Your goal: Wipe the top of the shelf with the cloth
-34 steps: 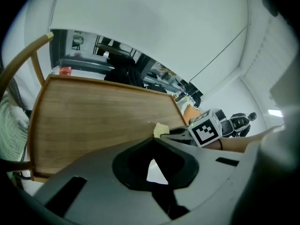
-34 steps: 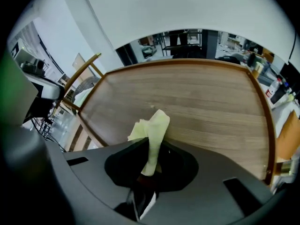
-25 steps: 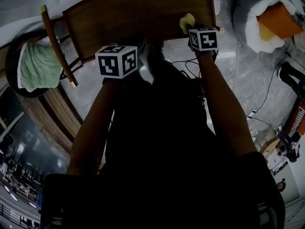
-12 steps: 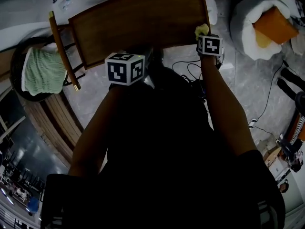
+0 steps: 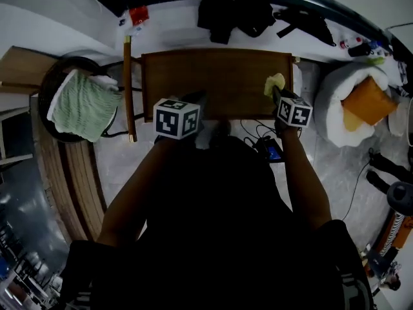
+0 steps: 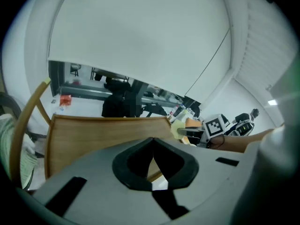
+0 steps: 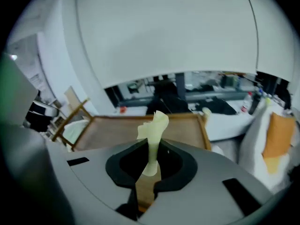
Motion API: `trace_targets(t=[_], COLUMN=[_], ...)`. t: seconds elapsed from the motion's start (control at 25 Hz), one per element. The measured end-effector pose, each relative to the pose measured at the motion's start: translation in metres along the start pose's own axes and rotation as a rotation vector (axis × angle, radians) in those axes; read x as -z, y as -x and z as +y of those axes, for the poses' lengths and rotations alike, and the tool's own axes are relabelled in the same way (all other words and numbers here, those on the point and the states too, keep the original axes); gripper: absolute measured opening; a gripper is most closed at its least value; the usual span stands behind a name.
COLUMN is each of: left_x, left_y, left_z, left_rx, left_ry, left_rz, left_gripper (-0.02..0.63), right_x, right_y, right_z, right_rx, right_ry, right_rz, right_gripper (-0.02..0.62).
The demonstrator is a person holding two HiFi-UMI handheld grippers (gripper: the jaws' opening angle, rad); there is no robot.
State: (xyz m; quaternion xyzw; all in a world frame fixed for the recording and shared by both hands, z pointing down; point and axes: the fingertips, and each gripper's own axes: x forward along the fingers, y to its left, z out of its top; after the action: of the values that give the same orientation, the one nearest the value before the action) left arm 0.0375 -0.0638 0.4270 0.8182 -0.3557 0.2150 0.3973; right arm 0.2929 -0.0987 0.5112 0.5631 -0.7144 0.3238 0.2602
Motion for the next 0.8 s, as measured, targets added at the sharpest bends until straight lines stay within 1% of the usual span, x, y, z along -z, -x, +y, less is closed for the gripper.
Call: trace_targets(t=[0.12,0.2,0.28,0.36,0.4,0.48,0.52,0.68,0.72,0.8], left_x=[-0.035,-0.07,-0.104,-0.132,-0.144,-0.167,-0.176,-0.196,-0.199,-0.204], left_y=[0.026,0.048,0.074,0.104,0.118,0.146,0.159,0.207,0.216,0.23], left_z=[0.008,0.004,-0.008,-0.021,-0.027,-0.039,-0.047,-0.079,-0.086,-0.099], left_rx=[0.011,0.047,0.103,0.157,0.182,0.231,0.261,0.418,0.447,0.48], left_ry=[-0.025,-0.081,-0.156,-0.211,-0.228,-0.254,-0.271,-0.339,-0.351,-0.376], left_rz=[-0.088,-0.187,-0.289,-0.384,-0.428,-0.51,-0.547,-0.67,-0.691,-0.72], left_gripper=[0.011,0.011,0.011,0.011,0.011,0.011,0.011,0.011,0.011,0.011], right_x=[-0.086,-0.145,-0.192,-0.226,-0.24,-0.259,-0.264,-0.266,-0.267,-0.271], right_y=[0.023,0.051,0.086,0.124,0.142,0.176,0.189,0.24,0.252,0.271], right_z=[0.088,0.143,0.187,0.222,0.235,0.253,0.261,0.287,0.288,0.283], right_rx=[-0.273,-0.451,-0.598,-0.725,-0.787,-0.897,-0.939,-1.068,-1.095,-1.13], right_ry=[0.113,0.199,0.271,0.295,0.279,0.235,0.24,0.384,0.395,0.392], right_rz=[-0.212,-0.366,-0.501,-0.617,-0.673,-0.76,-0.778,-0.81,-0.825,-0.854], right_gripper=[0.052,0.052,0.052,0.052,0.052,0.051,0.051,0.051,0.051,0.05])
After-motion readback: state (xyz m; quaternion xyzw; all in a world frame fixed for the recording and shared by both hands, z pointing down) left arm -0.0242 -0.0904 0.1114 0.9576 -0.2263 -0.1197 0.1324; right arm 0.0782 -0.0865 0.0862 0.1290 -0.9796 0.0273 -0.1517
